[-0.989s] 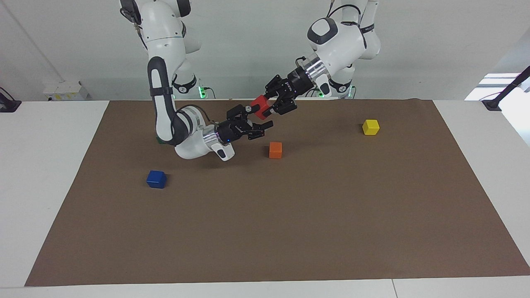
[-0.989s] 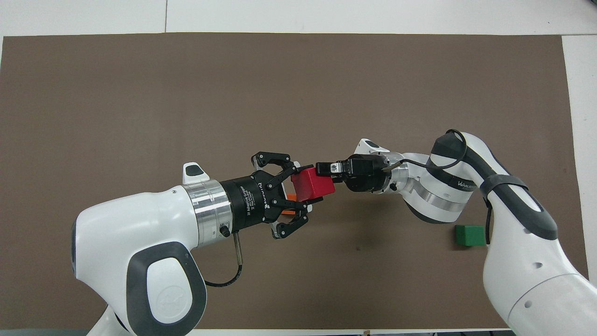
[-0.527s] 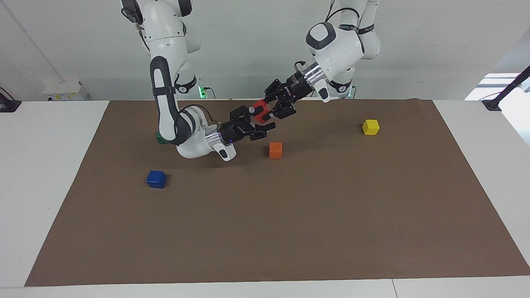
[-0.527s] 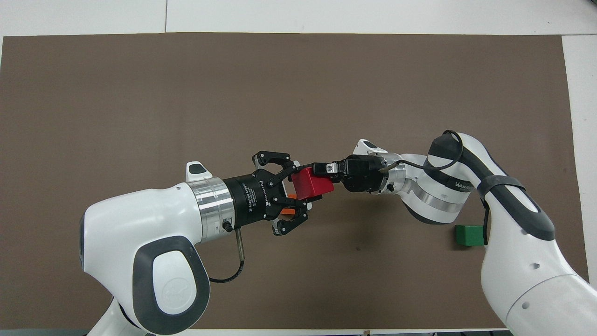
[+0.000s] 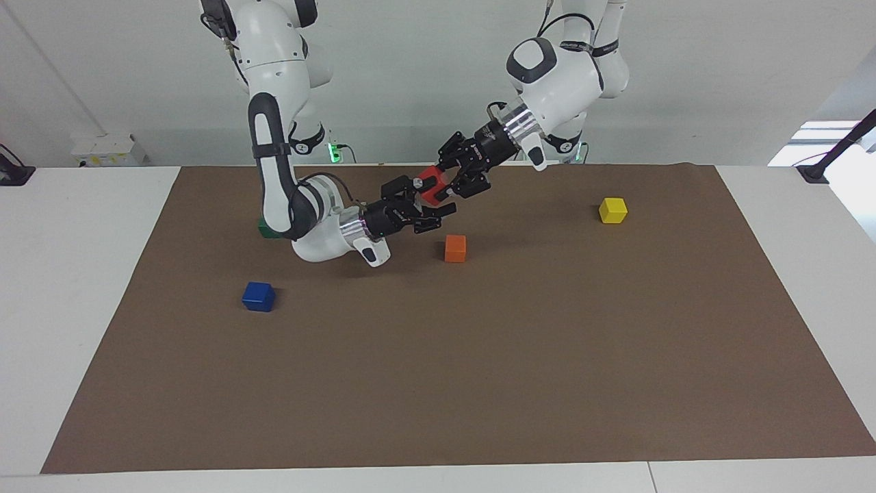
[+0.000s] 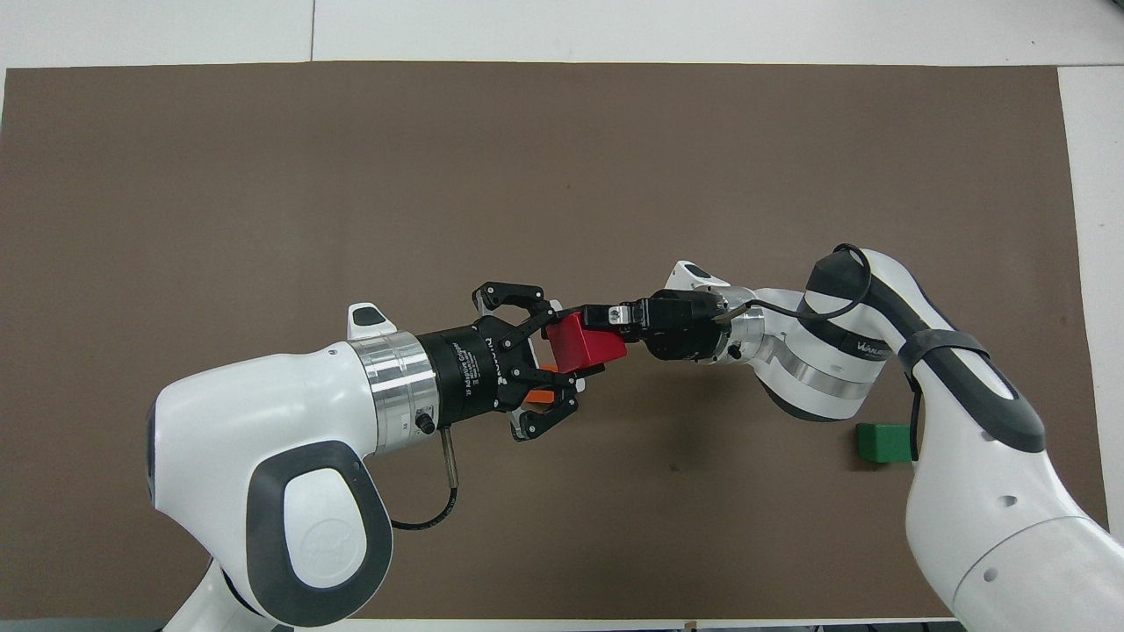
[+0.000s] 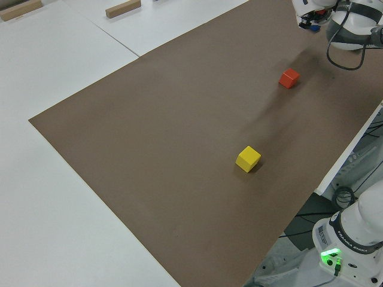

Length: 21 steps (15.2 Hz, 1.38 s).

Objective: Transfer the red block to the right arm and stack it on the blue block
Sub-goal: 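Close the right gripper on the red block held by the left gripper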

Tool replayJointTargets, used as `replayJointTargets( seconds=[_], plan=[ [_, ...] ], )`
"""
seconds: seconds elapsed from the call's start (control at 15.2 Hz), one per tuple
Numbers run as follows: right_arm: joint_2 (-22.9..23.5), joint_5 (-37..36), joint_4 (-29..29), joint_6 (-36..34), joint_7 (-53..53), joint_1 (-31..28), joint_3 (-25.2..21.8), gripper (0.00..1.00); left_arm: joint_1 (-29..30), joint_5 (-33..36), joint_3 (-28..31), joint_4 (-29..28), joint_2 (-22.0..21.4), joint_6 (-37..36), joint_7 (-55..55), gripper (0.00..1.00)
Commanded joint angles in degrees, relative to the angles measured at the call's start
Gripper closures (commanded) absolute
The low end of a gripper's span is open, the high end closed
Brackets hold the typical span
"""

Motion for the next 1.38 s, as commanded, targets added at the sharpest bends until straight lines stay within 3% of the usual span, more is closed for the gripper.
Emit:
replayJointTargets(
  seconds=[0.0,0.13,0.2,0.99,1.12,1.32],
  plan=[
    [-0.8,0.4,-0.2,1.9,-0.8,-0.1,0.1,0.39,-0.1,-1.3,0.4,-0.4,-0.5,-0.1,-0.3,1.0],
    [-0.8,0.4,-0.2,2.8,-0.5,-0.2,0.1,0.86,-0.1,-1.3,0.4,-0.4,-0.5,-0.1,-0.3,1.0],
    [-0.7,0.3,0.1,2.9,-0.2,-0.2,0.0,1.0,-0.1,-1.3,0.4,-0.4,-0.5,-0.1,-0.3,1.0],
    [-1.0,-2.3,0.9,4.9,0.3,-1.4,-0.1,1.0,1.3,-1.3,0.6,-0.5,-0.9,-1.5,-0.3,1.0],
    [-1.5,-2.7,1.0,6.0,1.4,-1.6,-0.2,1.0,1.3,-1.2,0.7,-0.6,-1.3,-1.6,-0.9,0.01],
    [-2.4,-3.9,1.1,7.8,3.0,-2.0,-0.2,1.0,1.3,-1.2,0.7,-0.6,-1.5,-1.5,-0.8,0.0]
  ],
)
